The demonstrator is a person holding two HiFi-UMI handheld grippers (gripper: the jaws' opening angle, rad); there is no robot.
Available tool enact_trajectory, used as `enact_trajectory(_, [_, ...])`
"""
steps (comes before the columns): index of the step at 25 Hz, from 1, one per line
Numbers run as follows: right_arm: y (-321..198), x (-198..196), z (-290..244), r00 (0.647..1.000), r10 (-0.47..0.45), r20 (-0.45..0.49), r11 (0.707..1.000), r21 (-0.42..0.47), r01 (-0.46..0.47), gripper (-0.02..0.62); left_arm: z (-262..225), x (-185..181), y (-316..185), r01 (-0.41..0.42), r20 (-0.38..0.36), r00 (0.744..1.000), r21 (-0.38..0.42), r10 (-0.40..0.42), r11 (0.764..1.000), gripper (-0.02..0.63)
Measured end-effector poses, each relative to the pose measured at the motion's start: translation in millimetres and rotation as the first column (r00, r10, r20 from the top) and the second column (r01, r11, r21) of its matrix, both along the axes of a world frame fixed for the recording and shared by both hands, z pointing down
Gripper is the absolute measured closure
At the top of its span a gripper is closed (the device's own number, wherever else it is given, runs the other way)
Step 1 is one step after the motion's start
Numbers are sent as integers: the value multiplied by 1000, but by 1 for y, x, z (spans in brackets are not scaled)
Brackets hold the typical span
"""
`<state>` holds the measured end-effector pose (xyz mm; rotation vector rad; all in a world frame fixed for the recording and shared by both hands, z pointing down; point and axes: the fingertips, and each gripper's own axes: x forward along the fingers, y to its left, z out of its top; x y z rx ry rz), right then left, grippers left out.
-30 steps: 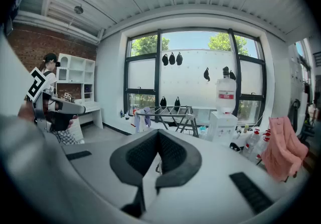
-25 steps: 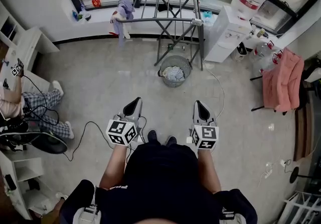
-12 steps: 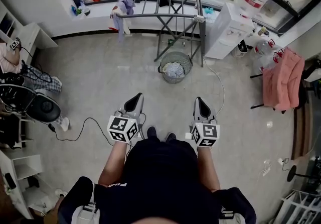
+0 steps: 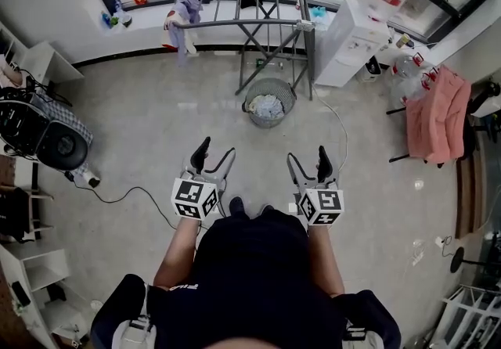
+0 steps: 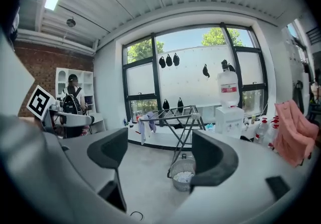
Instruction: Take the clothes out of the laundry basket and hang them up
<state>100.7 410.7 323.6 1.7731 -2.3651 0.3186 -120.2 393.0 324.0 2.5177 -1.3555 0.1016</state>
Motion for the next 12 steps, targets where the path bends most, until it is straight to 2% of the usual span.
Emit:
enact_trajectory(4, [-5,2,0,1000,7,13,1000,0,-7,189,-5,-4,-7,9,-19,1000,18,-9,1000,308])
enact_trajectory(12, [-9,-10,2,1000,0,14,1000,-2,0,187,0,-15,-17,14,-28,1000,5,-14,1000,308])
